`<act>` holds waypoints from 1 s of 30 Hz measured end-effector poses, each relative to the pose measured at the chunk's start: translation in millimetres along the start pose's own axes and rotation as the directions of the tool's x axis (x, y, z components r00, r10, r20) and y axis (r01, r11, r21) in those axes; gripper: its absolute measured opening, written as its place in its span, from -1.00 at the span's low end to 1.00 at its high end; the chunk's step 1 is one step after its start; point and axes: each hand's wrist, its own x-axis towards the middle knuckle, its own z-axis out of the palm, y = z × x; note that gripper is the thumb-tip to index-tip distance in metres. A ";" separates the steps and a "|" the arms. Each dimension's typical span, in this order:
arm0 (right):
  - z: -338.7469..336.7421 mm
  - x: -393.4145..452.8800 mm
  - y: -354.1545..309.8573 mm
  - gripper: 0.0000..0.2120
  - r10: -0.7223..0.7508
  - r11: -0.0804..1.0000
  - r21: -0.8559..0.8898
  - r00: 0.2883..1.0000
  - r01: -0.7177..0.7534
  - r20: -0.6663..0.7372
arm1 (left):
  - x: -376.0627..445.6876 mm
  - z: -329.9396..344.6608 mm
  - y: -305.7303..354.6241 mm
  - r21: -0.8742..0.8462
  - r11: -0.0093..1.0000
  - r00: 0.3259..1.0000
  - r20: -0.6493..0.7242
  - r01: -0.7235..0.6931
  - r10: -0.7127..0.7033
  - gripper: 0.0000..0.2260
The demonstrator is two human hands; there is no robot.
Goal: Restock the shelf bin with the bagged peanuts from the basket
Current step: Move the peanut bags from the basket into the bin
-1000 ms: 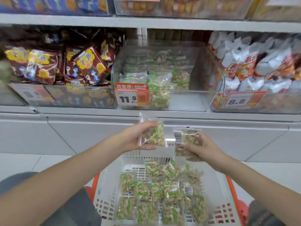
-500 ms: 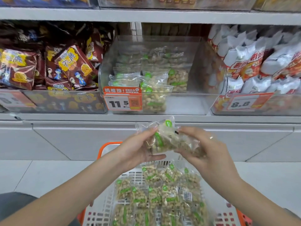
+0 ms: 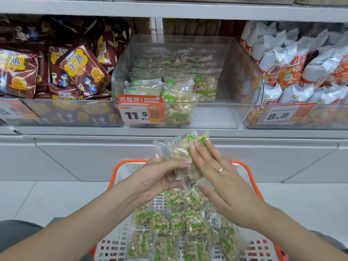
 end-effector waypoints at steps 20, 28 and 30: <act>-1.4 20.6 14.9 -0.43 0.535 -0.238 0.947 0.785 -0.214 0.312 | -0.8 10.2 -11.0 0.516 0.851 0.995 0.068 -0.102 0.078 -0.27; -15.2 22.2 12.2 -0.80 0.590 0.277 0.878 0.791 -0.389 0.165 | 2.1 7.7 6.3 0.484 0.875 0.998 0.061 -0.011 -0.021 -0.30; -7.1 21.1 2.9 -0.78 0.599 0.362 0.853 0.795 -0.375 0.095 | 1.2 15.6 -6.5 0.553 0.833 0.999 0.012 0.018 -0.030 -0.28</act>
